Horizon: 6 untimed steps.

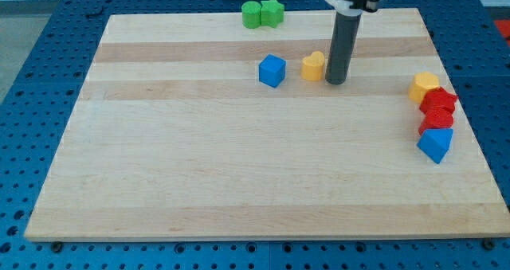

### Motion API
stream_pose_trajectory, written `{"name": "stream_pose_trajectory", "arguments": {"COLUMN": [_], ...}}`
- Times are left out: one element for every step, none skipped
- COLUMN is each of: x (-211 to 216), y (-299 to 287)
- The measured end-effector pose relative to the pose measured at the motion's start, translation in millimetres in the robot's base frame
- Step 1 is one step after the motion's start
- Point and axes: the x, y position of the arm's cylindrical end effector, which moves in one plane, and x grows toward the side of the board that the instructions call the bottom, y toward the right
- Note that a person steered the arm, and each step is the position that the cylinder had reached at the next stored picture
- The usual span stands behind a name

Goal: Push yellow heart a bit up and right

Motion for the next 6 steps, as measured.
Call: {"name": "stream_pose_trajectory", "arguments": {"x": [0,-7,-16,-18,-7,-5], "y": [-30,-83,-117,-117,-98,-74]}}
